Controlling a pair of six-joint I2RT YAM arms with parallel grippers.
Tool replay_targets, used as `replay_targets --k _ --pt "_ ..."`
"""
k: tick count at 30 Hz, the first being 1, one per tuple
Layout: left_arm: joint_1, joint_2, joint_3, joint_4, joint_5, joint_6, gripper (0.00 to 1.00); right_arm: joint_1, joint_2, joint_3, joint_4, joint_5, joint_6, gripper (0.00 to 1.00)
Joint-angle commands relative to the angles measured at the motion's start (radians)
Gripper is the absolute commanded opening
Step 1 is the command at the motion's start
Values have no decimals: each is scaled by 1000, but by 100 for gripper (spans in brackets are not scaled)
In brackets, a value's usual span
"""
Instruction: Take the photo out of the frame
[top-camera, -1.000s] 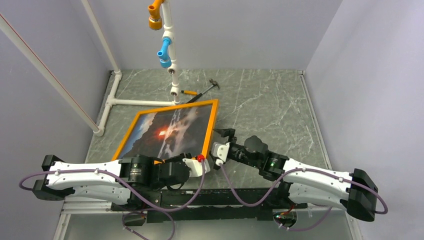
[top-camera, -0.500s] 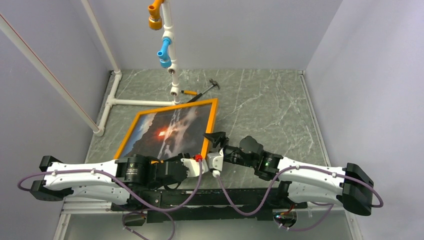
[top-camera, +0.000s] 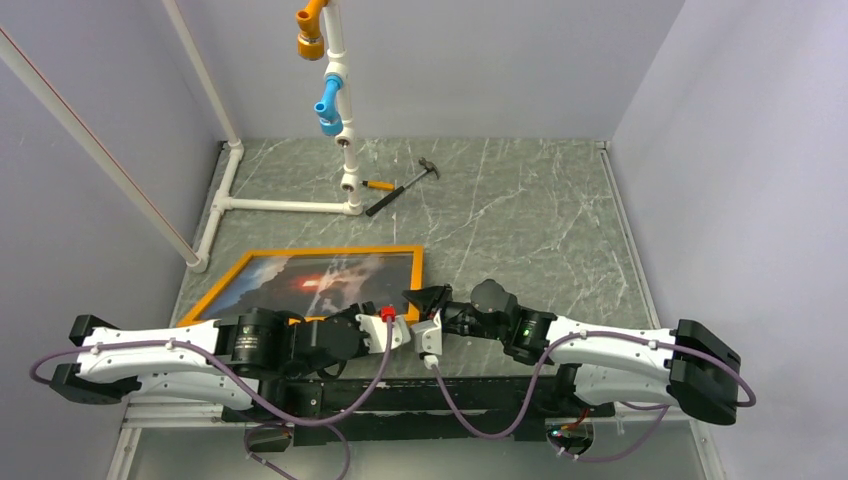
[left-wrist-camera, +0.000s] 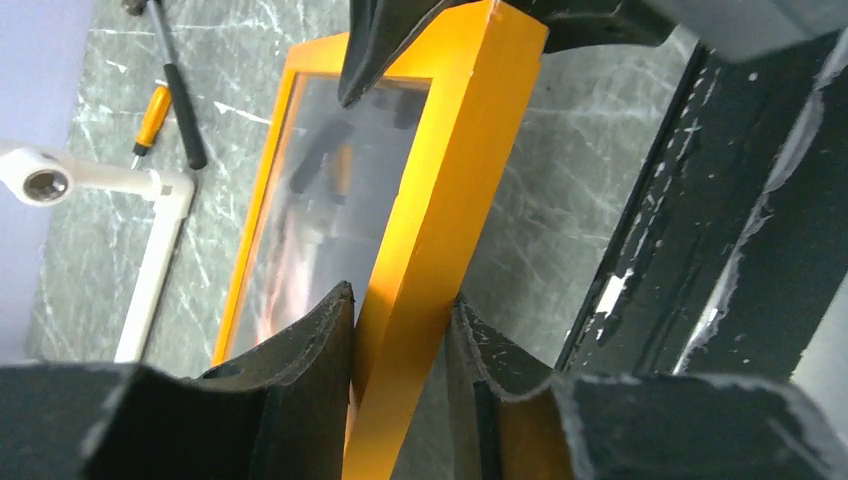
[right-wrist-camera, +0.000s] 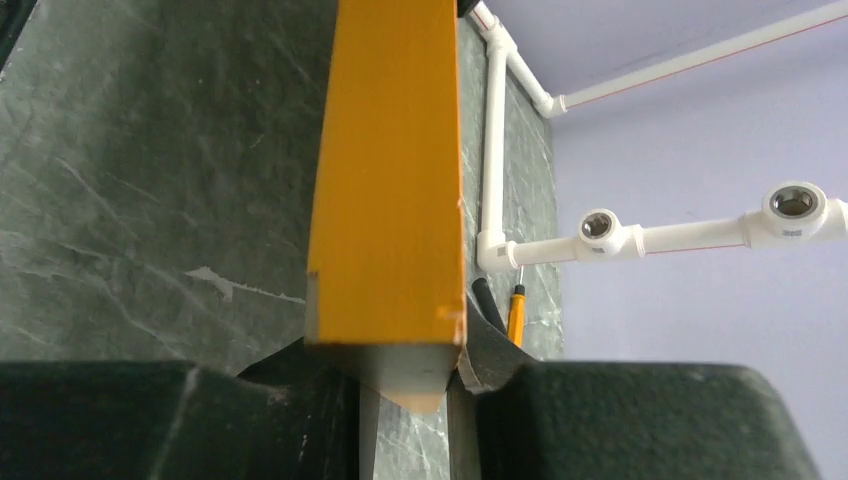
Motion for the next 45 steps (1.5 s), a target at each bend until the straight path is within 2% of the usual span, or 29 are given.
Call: replay_targets --k 1,2,6,8,11,15,20,24,28,35,45 --pt "-1 -30 -7 151 102 -136 46 3 -19 7 134 -25 95 16" --pt "0 -38 -7 154 108 -134 54 3 -23 3 138 -25 103 13" --pt "3 -69 51 152 110 -120 77 3 -45 -5 130 -32 148 5" --pt "4 -78 104 140 108 -107 83 4 -53 -11 120 -35 174 0" --pt "4 -87 195 122 83 -97 91 2 -74 -4 63 -42 227 0" --pt "4 -111 293 107 -14 -108 94 -1 -106 19 -41 -37 352 0" --pt "4 -162 349 64 -246 -144 94 -13 -155 26 -100 -34 532 0" --pt "4 -226 349 59 -296 -151 94 -24 -161 62 -158 -35 663 0" --pt "3 -267 348 -15 -396 -245 94 -67 -125 151 -282 -94 764 0" --pt "4 -289 339 -96 -400 -352 93 -234 -47 234 -331 -347 906 0" --pt "4 -256 347 -103 -412 -344 94 -350 176 445 -453 -495 1047 0"
